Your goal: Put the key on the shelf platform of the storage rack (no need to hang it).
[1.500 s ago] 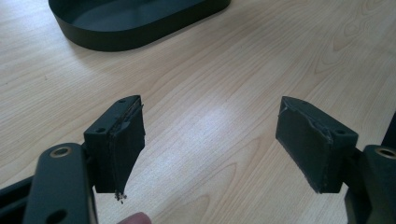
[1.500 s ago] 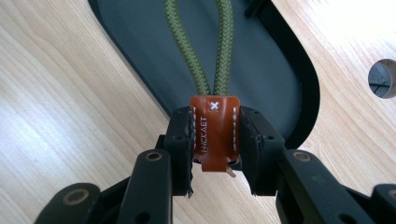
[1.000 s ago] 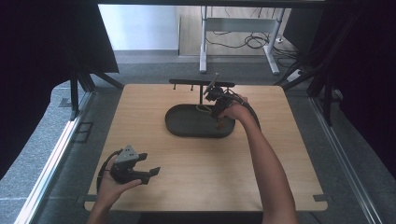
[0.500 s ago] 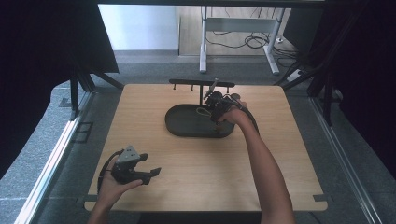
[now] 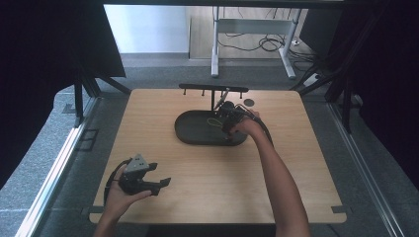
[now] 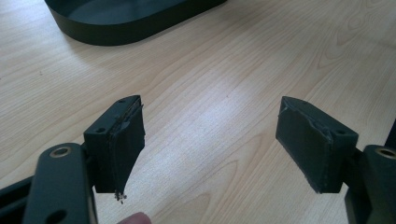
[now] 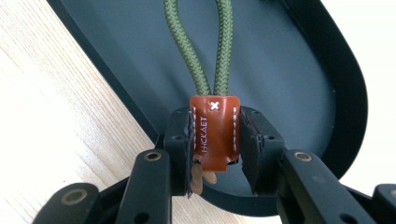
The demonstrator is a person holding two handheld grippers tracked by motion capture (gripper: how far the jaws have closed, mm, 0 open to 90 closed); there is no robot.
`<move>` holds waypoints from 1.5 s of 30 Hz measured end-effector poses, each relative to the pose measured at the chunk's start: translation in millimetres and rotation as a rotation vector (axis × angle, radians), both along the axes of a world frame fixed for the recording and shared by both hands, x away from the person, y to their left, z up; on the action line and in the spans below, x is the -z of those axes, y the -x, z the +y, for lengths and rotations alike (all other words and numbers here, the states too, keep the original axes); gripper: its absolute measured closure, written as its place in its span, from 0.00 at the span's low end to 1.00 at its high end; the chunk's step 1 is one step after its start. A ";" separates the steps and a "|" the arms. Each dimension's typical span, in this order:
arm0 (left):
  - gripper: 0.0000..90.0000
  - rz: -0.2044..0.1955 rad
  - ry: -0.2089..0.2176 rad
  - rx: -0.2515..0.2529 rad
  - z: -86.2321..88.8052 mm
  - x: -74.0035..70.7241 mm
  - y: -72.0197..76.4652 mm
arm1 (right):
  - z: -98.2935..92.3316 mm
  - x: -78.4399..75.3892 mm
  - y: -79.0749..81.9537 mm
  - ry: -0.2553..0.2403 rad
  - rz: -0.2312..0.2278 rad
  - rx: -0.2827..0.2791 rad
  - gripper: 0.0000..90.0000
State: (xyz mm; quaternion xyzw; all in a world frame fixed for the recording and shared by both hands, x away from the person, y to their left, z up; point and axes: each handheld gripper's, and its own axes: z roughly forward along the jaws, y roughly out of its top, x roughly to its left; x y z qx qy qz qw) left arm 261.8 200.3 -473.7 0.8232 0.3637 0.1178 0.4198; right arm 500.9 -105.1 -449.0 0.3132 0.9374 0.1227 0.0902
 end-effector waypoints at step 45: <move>0.27 0.002 -0.018 -0.005 -1.3 1.6 -1.3 | -22.7 -15.4 55.1 -0.126 -0.058 -0.020 0.53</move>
